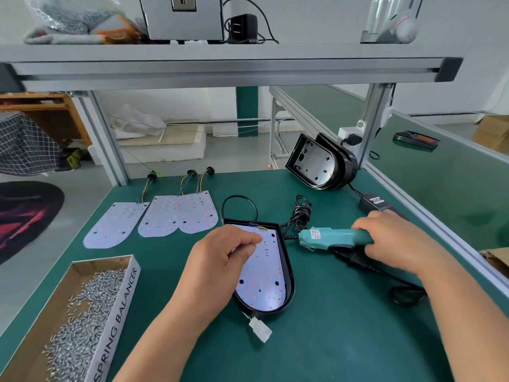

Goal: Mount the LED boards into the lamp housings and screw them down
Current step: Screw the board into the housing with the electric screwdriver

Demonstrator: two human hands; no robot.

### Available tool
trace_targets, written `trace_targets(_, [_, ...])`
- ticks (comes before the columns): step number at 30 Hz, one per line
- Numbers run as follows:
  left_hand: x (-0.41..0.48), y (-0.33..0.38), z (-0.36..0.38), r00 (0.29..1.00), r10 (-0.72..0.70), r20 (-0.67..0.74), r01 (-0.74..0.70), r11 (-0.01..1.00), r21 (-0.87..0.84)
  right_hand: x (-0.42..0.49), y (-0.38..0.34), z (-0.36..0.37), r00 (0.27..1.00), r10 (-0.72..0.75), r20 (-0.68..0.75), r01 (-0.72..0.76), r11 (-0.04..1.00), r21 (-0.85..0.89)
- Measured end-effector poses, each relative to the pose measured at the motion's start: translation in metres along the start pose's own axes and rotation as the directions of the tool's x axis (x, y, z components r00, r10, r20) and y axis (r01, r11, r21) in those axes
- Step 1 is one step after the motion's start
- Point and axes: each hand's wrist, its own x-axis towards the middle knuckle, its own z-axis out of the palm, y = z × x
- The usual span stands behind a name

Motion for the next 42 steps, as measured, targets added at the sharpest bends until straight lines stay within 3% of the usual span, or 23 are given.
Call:
trace_targets(4, [0.0, -0.002, -0.003, 1.0, 0.003, -0.005, -0.003, 1.0, 0.018, -0.007, -0.001, -0.004, 0.997, 0.018, -0.075, -0.016, 0.999, 0.035])
trace_targets(7, [0.001, -0.001, -0.004, 1.0, 0.006, -0.031, -0.006, 1.0, -0.002, -0.014, 0.007, -0.01, 0.987, 0.076, -0.14, -0.026, 0.944, 0.328])
trace_targets(9, [0.001, -0.001, -0.004, 0.999, -0.006, -0.04, 0.005, 0.999, -0.032, -0.018, 0.01, -0.013, 0.976, 0.157, -0.152, -0.015, 0.741, 0.671])
trace_targets(12, [0.002, 0.0, -0.003, 0.999, -0.036, -0.031, 0.034, 0.998, -0.054, -0.02, -0.001, -0.009, 0.967, 0.207, -0.146, 0.091, 0.257, 0.962])
trace_targets(15, [0.002, 0.001, -0.004, 1.0, -0.022, 0.009, 0.022, 1.0, -0.013, -0.016, -0.027, -0.004, 0.962, 0.231, -0.143, 0.182, -0.155, 0.971])
trace_targets(18, [0.003, 0.001, -0.002, 0.999, 0.037, 0.027, -0.039, 0.998, 0.048, -0.013, -0.055, -0.006, 0.953, 0.223, -0.206, 0.277, -0.361, 0.891])
trace_targets(22, [0.002, 0.002, -0.001, 1.0, 0.021, 0.022, -0.022, 0.999, 0.029, -0.009, -0.089, -0.022, 0.948, 0.188, -0.257, 0.315, -0.428, 0.847])
trace_targets(25, [0.0, 0.001, 0.001, 0.999, -0.014, 0.029, 0.015, 1.0, -0.007, -0.001, -0.113, -0.034, 0.976, 0.141, -0.168, 0.218, -0.519, 0.827])
trace_targets(28, [0.001, 0.002, 0.003, 0.998, -0.054, 0.033, 0.056, 0.996, -0.067, 0.01, -0.131, -0.039, 0.98, 0.19, -0.06, 0.164, -0.6, 0.783])
trace_targets(34, [0.001, -0.001, 0.002, 0.981, -0.184, 0.056, 0.191, 0.963, -0.19, 0.014, -0.147, -0.016, 0.973, 0.228, -0.016, 0.162, -0.637, 0.753])
trace_targets(42, [0.001, 0.002, 0.007, 0.993, -0.105, 0.048, 0.105, 0.994, 0.021, 0.006, -0.152, -0.01, 0.963, 0.237, -0.127, 0.259, -0.699, 0.666])
